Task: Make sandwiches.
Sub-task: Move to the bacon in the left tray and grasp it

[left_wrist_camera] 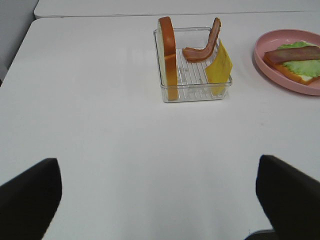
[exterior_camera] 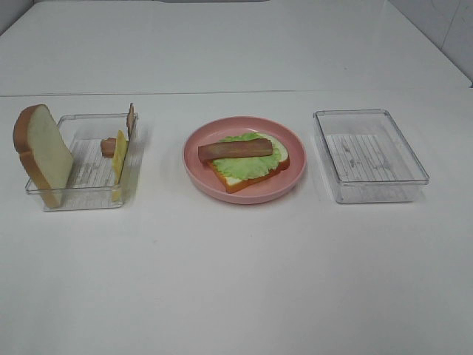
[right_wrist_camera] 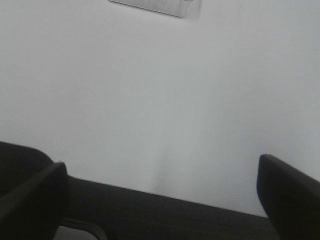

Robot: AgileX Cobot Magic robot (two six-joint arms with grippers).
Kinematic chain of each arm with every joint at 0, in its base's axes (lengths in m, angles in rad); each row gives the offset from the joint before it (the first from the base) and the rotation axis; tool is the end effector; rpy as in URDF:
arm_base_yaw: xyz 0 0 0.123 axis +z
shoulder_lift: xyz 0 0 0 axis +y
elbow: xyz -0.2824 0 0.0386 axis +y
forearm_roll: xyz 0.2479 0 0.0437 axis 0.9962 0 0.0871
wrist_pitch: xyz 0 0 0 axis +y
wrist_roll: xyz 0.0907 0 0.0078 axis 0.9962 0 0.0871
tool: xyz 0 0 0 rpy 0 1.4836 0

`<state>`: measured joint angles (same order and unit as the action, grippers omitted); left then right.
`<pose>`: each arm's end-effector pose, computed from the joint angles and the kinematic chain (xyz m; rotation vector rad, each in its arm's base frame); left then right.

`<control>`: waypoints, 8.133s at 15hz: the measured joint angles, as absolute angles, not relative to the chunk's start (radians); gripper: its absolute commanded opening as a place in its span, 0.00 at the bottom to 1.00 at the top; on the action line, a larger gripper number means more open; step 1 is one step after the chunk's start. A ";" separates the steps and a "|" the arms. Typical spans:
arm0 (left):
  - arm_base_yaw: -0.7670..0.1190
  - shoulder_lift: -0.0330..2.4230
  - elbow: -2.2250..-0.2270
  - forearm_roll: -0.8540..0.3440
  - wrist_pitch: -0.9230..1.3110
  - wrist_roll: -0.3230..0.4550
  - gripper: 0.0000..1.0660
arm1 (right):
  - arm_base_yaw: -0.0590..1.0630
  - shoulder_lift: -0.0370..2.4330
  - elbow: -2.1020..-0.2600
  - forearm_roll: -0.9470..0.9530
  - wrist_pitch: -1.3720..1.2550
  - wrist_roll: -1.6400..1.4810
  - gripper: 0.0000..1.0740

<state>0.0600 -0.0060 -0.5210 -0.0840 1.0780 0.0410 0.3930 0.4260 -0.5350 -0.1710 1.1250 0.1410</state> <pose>-0.0087 -0.0073 0.2817 -0.0132 2.0319 -0.0367 0.0558 0.0080 0.2734 -0.3391 2.4550 0.0032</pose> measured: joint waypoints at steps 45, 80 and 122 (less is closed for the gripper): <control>0.060 0.030 -0.535 -0.076 1.058 0.041 0.95 | 0.069 -0.004 -0.457 -0.114 1.113 0.088 0.92; -0.214 2.174 -2.129 -0.043 1.209 -0.363 0.95 | 0.069 -0.004 -0.457 -0.114 1.113 0.088 0.92; -0.235 2.468 -2.291 -0.043 1.199 -0.378 0.00 | 0.069 -0.004 -0.457 -0.114 1.113 0.088 0.91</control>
<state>-0.2350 2.4680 -2.2910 -0.0430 1.1990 -0.3780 0.0690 -0.0040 -0.4570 -0.1140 1.1130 0.0880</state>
